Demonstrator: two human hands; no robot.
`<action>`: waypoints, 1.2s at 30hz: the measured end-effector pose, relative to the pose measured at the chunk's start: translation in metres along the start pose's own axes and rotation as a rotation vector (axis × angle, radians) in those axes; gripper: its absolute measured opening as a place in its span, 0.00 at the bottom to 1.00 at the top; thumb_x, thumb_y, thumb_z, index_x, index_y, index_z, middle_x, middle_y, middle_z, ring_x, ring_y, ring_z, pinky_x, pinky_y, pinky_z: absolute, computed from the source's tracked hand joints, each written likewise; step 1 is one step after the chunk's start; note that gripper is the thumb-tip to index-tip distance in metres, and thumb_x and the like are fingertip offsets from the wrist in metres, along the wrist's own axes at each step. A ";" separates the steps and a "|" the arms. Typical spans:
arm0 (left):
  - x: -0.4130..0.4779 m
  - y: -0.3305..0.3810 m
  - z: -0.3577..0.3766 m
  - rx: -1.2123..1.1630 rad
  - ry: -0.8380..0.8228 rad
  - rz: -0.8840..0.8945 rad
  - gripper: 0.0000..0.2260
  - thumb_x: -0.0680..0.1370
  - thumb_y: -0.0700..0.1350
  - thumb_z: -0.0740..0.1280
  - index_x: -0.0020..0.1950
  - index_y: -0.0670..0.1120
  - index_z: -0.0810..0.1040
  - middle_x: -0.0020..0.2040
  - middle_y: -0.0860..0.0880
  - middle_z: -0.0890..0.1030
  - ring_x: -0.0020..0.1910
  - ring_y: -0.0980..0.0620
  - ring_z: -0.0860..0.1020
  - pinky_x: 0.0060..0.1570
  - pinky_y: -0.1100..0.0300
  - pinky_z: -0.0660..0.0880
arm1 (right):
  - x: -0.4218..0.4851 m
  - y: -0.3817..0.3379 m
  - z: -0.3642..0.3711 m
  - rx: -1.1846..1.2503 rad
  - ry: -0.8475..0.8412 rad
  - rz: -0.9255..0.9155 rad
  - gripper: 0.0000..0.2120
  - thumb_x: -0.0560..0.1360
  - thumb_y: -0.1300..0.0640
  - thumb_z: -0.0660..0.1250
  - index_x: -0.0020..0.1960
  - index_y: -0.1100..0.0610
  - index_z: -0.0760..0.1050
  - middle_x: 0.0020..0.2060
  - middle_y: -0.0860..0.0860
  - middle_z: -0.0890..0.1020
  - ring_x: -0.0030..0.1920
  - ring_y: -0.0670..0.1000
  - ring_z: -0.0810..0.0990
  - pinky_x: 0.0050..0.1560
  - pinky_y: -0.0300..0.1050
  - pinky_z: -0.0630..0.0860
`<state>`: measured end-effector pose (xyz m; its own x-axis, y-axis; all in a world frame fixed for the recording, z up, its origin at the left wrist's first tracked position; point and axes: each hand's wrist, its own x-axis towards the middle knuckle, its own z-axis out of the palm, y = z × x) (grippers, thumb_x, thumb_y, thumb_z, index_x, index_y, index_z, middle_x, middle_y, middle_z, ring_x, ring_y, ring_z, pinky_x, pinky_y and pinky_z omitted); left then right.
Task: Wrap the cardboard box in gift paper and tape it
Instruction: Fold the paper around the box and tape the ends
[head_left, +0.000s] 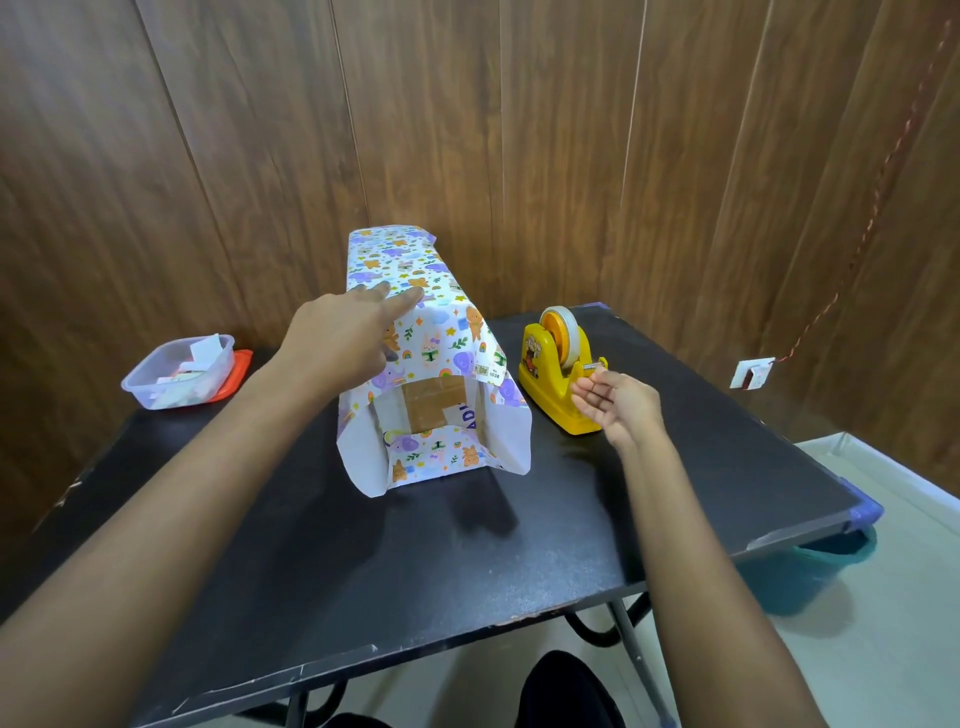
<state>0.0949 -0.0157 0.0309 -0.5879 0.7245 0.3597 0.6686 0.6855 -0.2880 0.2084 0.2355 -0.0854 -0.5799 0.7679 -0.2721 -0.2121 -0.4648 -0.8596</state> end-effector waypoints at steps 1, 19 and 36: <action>0.000 0.000 0.000 -0.003 0.001 -0.001 0.31 0.78 0.46 0.64 0.76 0.58 0.52 0.75 0.49 0.61 0.64 0.45 0.73 0.43 0.57 0.73 | -0.003 0.000 0.002 0.040 0.003 0.015 0.06 0.78 0.65 0.61 0.43 0.63 0.73 0.40 0.59 0.80 0.39 0.54 0.81 0.41 0.47 0.78; -0.003 0.002 -0.004 -0.031 -0.003 -0.018 0.31 0.77 0.45 0.64 0.76 0.59 0.52 0.76 0.50 0.59 0.66 0.47 0.71 0.46 0.58 0.72 | -0.044 -0.004 0.016 -0.091 -0.154 -0.239 0.11 0.78 0.67 0.60 0.38 0.62 0.73 0.31 0.54 0.72 0.31 0.49 0.72 0.27 0.36 0.75; -0.005 0.000 -0.003 -0.015 -0.002 0.014 0.31 0.78 0.45 0.63 0.76 0.57 0.51 0.76 0.47 0.59 0.70 0.47 0.67 0.51 0.53 0.72 | -0.118 0.071 0.112 -0.642 -0.170 -0.694 0.04 0.78 0.63 0.61 0.52 0.61 0.72 0.39 0.50 0.77 0.43 0.52 0.78 0.43 0.49 0.76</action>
<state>0.0991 -0.0196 0.0316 -0.5794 0.7342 0.3539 0.6836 0.6742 -0.2796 0.1735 0.0621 -0.0660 -0.6043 0.6835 0.4095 -0.1088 0.4384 -0.8922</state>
